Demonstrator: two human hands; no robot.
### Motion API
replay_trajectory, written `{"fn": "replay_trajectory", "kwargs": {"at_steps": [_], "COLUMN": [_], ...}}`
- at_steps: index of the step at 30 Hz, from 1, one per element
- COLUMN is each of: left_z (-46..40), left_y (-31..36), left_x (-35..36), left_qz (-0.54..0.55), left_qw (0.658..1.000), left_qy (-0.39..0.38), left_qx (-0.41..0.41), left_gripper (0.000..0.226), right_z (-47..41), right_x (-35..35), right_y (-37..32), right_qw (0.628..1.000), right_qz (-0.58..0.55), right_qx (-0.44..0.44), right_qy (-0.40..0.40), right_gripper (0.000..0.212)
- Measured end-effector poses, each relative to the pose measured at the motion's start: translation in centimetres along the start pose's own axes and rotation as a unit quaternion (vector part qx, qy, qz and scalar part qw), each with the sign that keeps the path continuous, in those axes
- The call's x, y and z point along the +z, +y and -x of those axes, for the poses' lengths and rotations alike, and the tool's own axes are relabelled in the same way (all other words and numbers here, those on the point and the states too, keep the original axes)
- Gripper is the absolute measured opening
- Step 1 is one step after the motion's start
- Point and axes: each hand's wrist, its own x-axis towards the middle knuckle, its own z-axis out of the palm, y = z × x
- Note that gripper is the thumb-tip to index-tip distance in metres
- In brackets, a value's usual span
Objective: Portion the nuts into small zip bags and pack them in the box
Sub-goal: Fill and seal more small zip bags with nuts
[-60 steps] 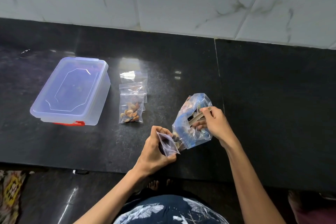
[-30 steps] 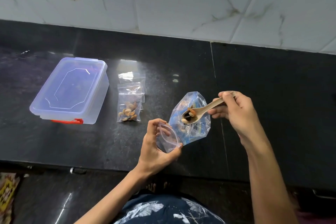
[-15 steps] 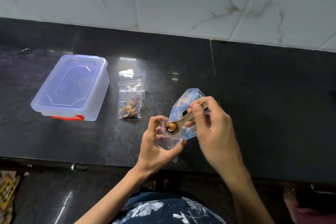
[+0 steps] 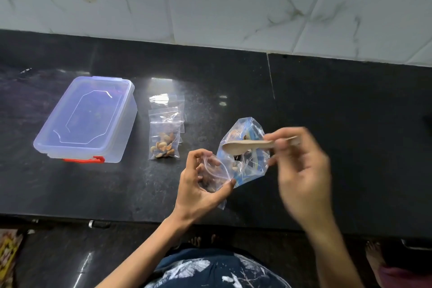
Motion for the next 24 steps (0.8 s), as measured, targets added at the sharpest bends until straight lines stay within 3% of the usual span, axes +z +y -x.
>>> {"fn": "replay_trajectory", "kwargs": {"at_steps": [2,6,10,18,24], "left_z": [-0.1,-0.4,-0.9,-2.0,-2.0], "left_y": [-0.6,-2.1,-3.6,-4.7,-5.4], "left_x": [-0.4,-0.7,-0.7,-0.5,-0.4], "left_qz": [-0.011,-0.031,-0.057,-0.107,-0.111], "left_qw": [1.000,0.999,0.995,0.985,0.986], "left_qy": [-0.008,-0.030,-0.075,-0.134,-0.119], "left_qx": [0.002,-0.015,-0.028,-0.012,-0.020], "left_gripper": [0.055,0.053,0.062,0.082,0.081], "right_z": [-1.6,-3.1,-2.7,-1.8,-0.2], "right_x": [-1.4,-1.3,0.9,1.1,1.6], "right_y": [2.7,9.3,11.3,9.4,9.6], "right_qw": [0.997,0.987,0.984,0.983,0.978], "right_qz": [0.004,0.094,0.141,0.146,0.204], "right_qx": [0.059,0.132,0.110,0.052,0.010], "right_qy": [0.045,-0.001,-0.026,-0.101,-0.033], "right_gripper": [0.018,0.019,0.011,0.017,0.017]}}
